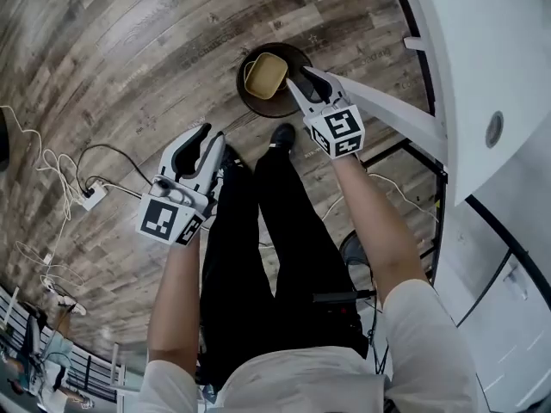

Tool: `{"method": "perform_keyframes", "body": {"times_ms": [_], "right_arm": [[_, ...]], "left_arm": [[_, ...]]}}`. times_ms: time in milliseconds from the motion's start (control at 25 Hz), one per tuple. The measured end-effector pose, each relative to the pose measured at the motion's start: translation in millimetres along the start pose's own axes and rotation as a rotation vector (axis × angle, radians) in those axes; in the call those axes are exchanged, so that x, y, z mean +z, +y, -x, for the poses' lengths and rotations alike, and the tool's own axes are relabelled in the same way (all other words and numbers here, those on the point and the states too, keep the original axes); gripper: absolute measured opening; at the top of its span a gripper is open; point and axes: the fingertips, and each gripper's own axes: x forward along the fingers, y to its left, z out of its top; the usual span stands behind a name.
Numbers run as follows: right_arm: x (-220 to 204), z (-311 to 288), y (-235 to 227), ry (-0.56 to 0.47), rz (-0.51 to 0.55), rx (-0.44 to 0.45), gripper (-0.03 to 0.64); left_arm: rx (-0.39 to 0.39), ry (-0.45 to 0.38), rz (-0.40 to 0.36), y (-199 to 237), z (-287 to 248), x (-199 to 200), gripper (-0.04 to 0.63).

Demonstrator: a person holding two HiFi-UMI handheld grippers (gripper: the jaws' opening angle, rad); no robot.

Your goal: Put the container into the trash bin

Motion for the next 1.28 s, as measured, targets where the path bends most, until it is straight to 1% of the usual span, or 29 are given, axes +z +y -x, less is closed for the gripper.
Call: {"method": "perform_keyframes", "body": {"times_ms": [120, 240, 360, 480, 640, 720, 800, 880, 1000, 1120, 1280], "right_arm": [[77.3, 41.1, 35.6, -0.111, -0.006, 0.002, 0.14], [150.0, 96.1, 83.6, -0.208, -0.018, 0.012, 0.129], [226.2, 150.9, 119.1, -0.316, 0.0, -0.009, 0.115], [309.9, 206.5, 134.8, -0.43, 0.07, -0.047, 0.1], [398.0, 300.5, 168.7, -0.528, 0.212, -0.085, 0.078], [439.4, 346.8, 179.7, -0.591, 0.27, -0.109, 0.074], [471.2, 391.7, 186.9, -0.661, 0.299, -0.131, 0.074], [490.2, 434.8, 189.3, -0.723, 0.296, -0.174, 0.067], [498.5, 488.8, 192.2, -0.779, 0.291, -0.255, 0.067], [489.8, 533.2, 195.8, -0.788, 0.294, -0.312, 0.067], [459.1, 588.2, 210.1, -0.796, 0.303, -0.369, 0.067]], "left_arm": [[-0.019, -0.045, -0.064, -14.2, 15.7, 53.7, 0.097], [-0.034, -0.076, -0.119, -39.0, 43.5, 108.1, 0.097], [-0.036, -0.119, -0.167, -56.2, 72.3, 162.6, 0.097], [-0.029, -0.19, -0.215, -71.0, 95.1, 224.3, 0.097], [-0.004, -0.243, -0.245, -106.9, 149.8, 292.5, 0.097], [0.005, -0.274, -0.287, -125.2, 175.8, 331.9, 0.097], [0.011, -0.305, -0.34, -141.7, 198.2, 364.9, 0.097], [0.006, -0.339, -0.367, -155.1, 216.7, 386.3, 0.097], [-0.003, -0.377, -0.388, -173.8, 244.3, 406.5, 0.097], [-0.01, -0.406, -0.416, -199.7, 269.3, 420.1, 0.097], [-0.026, -0.434, -0.445, -244.3, 295.4, 415.6, 0.097]]}}
